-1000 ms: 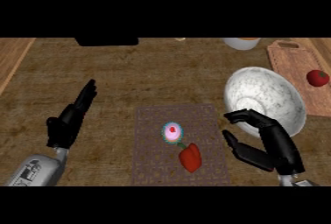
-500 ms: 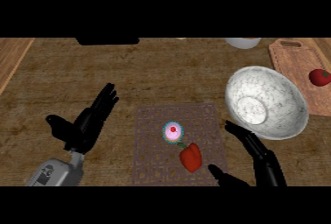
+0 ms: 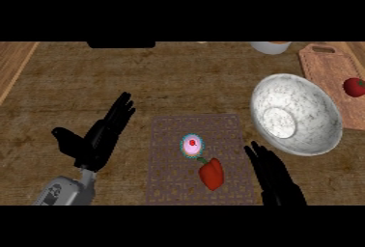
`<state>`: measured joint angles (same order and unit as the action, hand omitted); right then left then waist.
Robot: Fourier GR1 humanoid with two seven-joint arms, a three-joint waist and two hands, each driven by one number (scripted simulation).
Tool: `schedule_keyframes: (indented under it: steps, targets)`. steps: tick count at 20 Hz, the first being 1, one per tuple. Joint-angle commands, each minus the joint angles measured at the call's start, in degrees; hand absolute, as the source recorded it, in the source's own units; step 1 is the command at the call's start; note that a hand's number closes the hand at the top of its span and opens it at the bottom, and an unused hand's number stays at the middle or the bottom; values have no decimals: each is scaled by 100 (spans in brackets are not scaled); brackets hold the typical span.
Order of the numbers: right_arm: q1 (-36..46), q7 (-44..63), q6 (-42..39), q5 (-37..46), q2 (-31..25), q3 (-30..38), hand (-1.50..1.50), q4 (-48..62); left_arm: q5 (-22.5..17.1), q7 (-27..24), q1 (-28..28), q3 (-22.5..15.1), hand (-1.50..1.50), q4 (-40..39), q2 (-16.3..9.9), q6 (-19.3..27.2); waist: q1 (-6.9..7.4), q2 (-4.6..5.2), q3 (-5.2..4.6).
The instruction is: Pick the bell pepper from the placemat and place it in the bowl
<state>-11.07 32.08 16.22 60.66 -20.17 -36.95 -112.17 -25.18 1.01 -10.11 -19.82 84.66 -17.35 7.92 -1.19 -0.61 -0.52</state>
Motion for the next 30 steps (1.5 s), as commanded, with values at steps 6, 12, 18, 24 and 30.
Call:
schedule_keyframes:
  steps: [6, 12, 18, 24, 30]
  targets:
    - [667, 3111, -2967, 1303, 1801, -1152, -150, -266, 75, 138, 15, -129, 0, 163, 91, -24, 167, 45, 29]
    - [1662, 4383, -3574, 304, 2000, -839, -150, 137, 69, 208, -50, 17, 0, 125, 123, -35, 189, 75, 41]
    - [1806, 4533, -3518, -66, 2009, -539, -150, 873, 117, 278, -78, -15, 0, 281, 167, -72, 194, 77, 45]
    - [1928, 4490, -3510, -314, 2011, -293, -150, 1277, 387, 31, 318, -152, 0, 277, 296, 24, 174, 63, 49]
    - [2100, 4396, -3665, -369, 2011, -286, -150, 1335, 272, 379, 146, 95, 0, 482, 208, -106, 138, 54, 50]
